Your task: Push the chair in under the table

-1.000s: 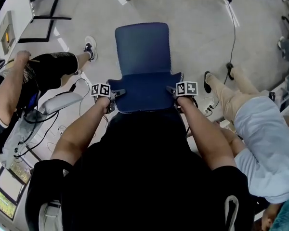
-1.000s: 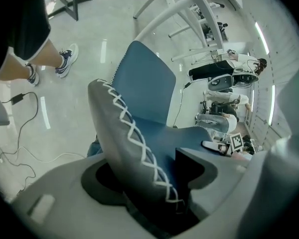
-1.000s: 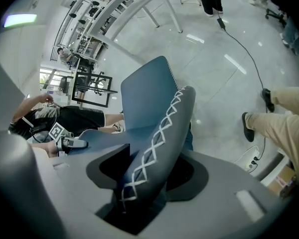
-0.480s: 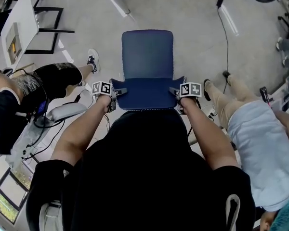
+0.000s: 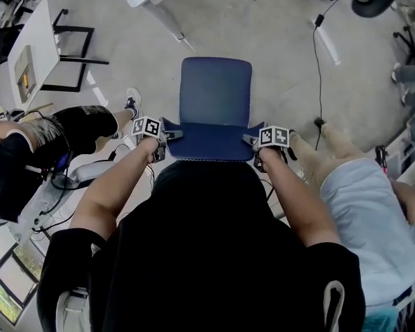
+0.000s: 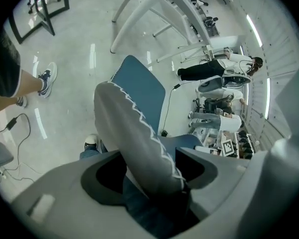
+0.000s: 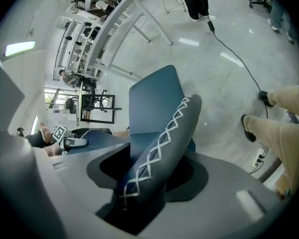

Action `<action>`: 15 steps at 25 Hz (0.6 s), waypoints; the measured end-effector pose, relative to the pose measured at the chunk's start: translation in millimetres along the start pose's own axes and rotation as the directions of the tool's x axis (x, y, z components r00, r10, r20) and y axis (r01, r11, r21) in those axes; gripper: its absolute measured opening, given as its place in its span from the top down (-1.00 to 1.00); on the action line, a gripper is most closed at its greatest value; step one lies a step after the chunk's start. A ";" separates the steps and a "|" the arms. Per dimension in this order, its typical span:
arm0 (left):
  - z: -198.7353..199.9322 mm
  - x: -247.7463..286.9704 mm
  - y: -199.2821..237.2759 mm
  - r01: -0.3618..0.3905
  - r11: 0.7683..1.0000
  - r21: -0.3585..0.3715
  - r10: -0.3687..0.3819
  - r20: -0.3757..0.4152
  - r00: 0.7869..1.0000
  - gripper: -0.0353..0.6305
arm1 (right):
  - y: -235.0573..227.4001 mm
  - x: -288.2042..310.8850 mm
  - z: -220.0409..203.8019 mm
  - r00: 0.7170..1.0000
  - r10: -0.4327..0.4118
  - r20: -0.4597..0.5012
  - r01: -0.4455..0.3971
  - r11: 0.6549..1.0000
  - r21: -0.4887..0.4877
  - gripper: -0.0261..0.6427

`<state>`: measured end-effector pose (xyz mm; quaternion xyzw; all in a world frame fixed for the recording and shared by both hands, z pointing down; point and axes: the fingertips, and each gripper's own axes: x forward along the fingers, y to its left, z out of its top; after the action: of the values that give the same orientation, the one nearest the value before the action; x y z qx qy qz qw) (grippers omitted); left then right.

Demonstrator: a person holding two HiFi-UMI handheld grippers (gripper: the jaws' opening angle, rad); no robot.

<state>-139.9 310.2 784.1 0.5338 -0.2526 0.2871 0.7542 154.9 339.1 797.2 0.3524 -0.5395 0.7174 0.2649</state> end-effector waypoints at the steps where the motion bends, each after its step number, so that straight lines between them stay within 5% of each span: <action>1: 3.3 1.0 -4.3 0.003 1.000 0.001 -0.003 0.001 1.000 -0.37 | -1.7 -2.7 1.9 1.000 0.002 0.002 -0.002 1.000 0.004 0.19; 15: 55.8 22.4 -73.8 0.023 0.999 0.042 -0.023 -0.011 1.000 -0.38 | -24.7 -50.3 44.3 0.997 0.015 0.077 -0.021 0.997 0.075 0.18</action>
<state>-76.3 241.3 767.6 0.5509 -0.2365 0.2863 0.7474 214.1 303.4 779.5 0.3845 -0.5248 0.7256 0.2240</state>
